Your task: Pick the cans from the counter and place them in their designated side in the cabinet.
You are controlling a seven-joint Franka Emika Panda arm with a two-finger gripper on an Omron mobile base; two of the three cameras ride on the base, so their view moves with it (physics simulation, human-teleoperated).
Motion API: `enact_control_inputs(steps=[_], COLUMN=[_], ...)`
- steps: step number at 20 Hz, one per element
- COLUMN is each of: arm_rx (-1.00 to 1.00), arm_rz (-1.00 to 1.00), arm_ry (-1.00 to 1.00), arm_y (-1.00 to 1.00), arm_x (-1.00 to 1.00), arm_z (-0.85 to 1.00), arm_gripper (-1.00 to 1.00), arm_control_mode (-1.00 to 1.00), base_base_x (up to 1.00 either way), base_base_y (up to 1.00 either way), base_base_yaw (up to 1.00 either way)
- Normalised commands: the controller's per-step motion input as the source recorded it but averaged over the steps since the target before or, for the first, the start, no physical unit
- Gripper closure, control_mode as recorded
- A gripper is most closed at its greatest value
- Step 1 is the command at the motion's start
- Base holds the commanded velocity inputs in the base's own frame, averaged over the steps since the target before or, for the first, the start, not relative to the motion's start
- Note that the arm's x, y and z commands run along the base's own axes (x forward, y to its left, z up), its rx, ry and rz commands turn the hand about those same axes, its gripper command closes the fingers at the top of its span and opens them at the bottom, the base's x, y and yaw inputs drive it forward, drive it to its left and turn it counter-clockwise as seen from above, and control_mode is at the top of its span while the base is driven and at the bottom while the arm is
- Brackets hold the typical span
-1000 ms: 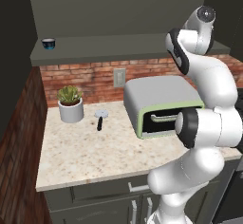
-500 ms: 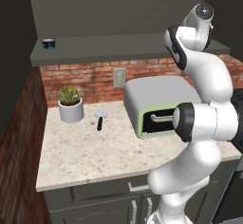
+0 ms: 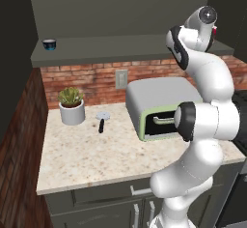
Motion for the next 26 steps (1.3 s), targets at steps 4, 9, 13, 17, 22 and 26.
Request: enact_control_inputs(steps=[4, 9, 13, 17, 22, 26], arm_rx=[0.01, 0.01, 0.00, 0.00, 0.00, -0.01], arm_rz=[0.02, 0.03, 0.04, 0.04, 0.03, 0.01], arm_ry=[-0.15, -0.14, -0.16, -0.17, -0.01, 0.10], arm_y=[0.00, 0.00, 0.03, 0.06, 0.04, 0.08], arm_x=[0.01, 0.00, -0.13, -0.34, -0.48, -0.59], arm_z=[0.07, 0.04, 0.01, 0.11, 0.16, 0.12], arm_gripper=[-1.00, -1.00, -1.00, -1.00, -1.00, -1.00], arm_control_mode=[-1.00, -1.00, -1.00, -1.00, -1.00, -1.00], base_base_x=[0.00, 0.00, 0.00, 0.00, 0.00, 0.00], base_base_y=[0.00, 0.00, 0.00, 0.00, 0.00, 0.00], base_base_yaw=[0.00, 0.00, 0.00, 0.00, 0.00, 0.00])
